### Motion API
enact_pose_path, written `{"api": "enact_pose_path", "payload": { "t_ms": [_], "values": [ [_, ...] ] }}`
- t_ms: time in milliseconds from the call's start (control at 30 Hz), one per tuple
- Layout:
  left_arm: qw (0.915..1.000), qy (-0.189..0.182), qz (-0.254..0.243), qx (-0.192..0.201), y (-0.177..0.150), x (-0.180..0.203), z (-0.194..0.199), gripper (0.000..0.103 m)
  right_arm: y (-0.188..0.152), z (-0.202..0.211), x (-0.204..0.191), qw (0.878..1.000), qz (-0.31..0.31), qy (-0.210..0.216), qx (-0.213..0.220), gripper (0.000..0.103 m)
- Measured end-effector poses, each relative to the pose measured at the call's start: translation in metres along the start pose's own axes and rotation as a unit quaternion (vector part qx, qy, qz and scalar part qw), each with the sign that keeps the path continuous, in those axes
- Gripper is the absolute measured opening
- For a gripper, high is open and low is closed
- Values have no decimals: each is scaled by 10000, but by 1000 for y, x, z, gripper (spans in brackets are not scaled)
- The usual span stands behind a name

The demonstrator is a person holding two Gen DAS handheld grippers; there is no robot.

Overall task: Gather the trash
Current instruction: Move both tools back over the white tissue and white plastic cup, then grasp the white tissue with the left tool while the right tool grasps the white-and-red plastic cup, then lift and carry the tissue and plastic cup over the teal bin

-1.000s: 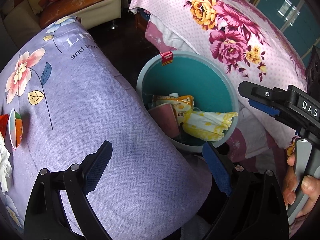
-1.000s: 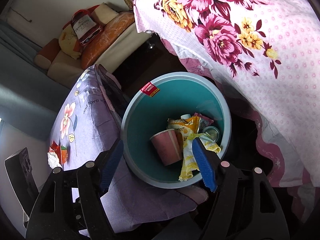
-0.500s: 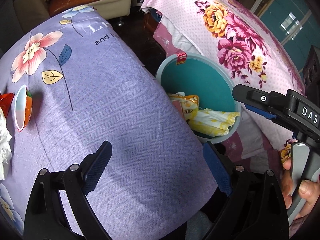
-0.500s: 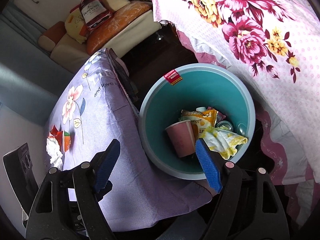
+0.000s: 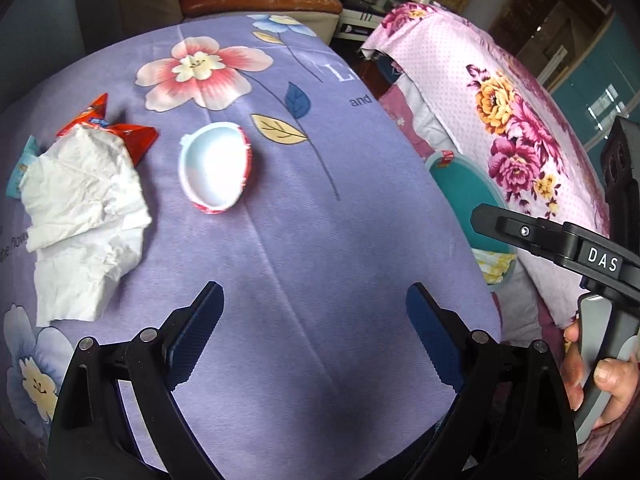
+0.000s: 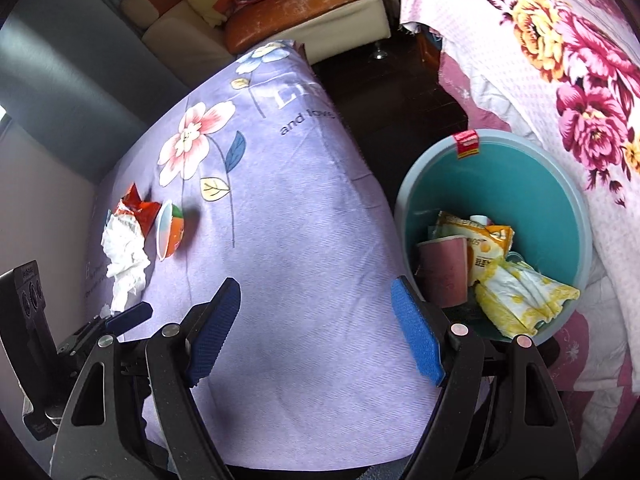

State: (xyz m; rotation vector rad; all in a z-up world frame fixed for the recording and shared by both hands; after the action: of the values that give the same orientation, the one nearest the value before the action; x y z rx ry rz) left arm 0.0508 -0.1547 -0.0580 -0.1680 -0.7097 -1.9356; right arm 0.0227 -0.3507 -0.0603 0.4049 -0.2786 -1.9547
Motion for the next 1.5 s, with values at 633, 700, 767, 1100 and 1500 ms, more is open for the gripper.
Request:
{"api": "enact_pose_path", "payload": {
  "t_ms": [633,700,767,1100,1500],
  "values": [
    [9928,594,886,552,-19,-173,79,93,9,-49,-173,9866,1602,-102,-286,77],
    [9919,575,987,554,-20,-184,80,93,13,-57,-186,9841,1749,-211,-227,77],
    [9911,535,1091,542,-22,-191,79,93,16,-66,-198,9796,1974,-324,-177,77],
    [9929,443,952,553,-3,-190,67,96,22,-93,-218,9733,2228,-556,23,47],
    [9943,325,766,662,16,-173,51,27,25,-78,-194,9839,1782,-80,-108,47]
  ]
}}
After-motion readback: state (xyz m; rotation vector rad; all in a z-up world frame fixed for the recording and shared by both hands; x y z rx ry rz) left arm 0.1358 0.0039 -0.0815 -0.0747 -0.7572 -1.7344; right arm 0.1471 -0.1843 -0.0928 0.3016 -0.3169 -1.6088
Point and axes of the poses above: each gripper's, at about its wrist camera, not at the fingertips, and z roughly against the way its jaws point, x to its right, y to its top, the point moved 3 cm from there along -z, roughly the way its jaws point, and after that the axes turned 13 degrees about -y, right-handed, at the moved point
